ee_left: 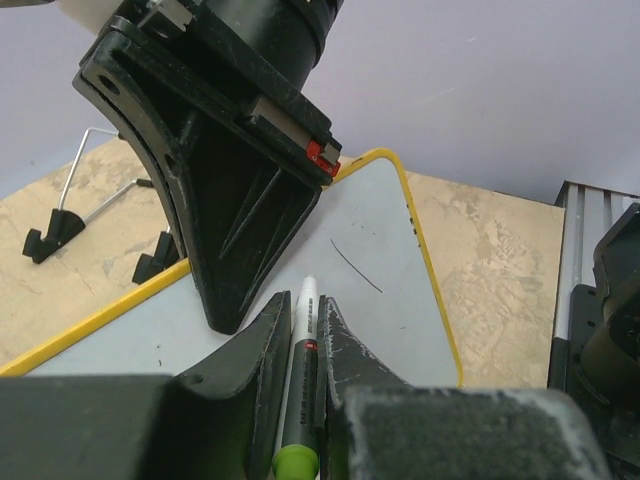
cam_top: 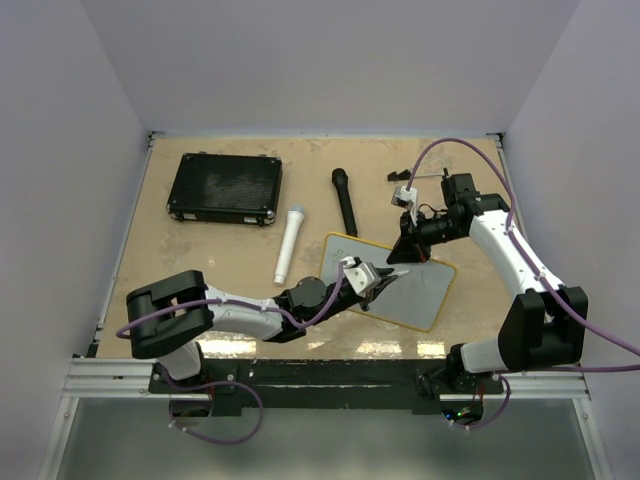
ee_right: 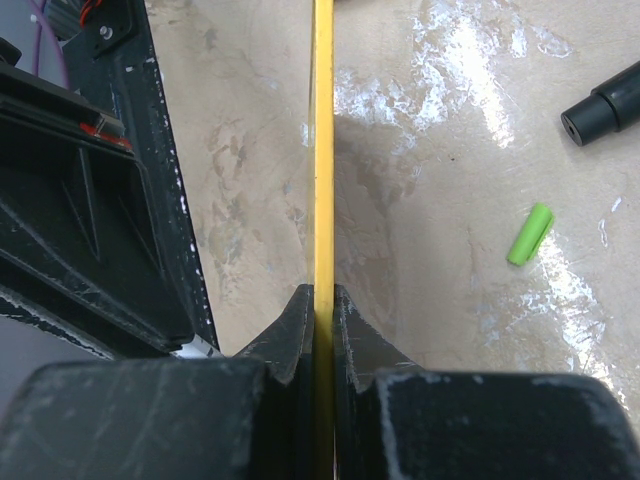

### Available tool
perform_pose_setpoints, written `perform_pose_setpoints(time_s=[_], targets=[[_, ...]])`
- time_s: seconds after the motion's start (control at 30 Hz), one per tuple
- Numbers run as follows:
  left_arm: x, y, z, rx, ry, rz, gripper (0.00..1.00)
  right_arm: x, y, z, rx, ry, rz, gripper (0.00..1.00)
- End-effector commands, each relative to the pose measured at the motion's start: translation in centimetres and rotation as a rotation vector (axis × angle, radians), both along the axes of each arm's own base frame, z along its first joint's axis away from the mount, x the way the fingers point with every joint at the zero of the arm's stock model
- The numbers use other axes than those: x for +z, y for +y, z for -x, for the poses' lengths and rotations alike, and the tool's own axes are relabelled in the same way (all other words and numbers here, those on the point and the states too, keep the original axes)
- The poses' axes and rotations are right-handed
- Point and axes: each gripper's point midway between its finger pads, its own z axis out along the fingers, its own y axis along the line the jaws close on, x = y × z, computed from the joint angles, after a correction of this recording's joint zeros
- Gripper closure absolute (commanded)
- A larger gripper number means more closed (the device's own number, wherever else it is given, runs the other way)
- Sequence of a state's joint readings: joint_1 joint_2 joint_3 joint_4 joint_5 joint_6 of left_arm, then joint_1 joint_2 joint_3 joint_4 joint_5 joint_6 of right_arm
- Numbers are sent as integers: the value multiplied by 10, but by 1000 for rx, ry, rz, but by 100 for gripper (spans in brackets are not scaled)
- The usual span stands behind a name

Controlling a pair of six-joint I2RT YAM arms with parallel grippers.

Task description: Write a sentence on the whiteboard

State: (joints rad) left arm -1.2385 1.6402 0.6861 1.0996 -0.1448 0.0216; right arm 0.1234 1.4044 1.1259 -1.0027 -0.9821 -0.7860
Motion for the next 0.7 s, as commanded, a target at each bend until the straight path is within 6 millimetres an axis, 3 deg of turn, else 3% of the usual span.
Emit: perform_pose_setpoints(time_s=[0.0,0.67], targets=[[16,-3,-3,17,-22,43,100,9,4,-3,35,-78,-39,100],[15,11,3,10,-21,50,100,9,4,-2,35,-79,-37,100]])
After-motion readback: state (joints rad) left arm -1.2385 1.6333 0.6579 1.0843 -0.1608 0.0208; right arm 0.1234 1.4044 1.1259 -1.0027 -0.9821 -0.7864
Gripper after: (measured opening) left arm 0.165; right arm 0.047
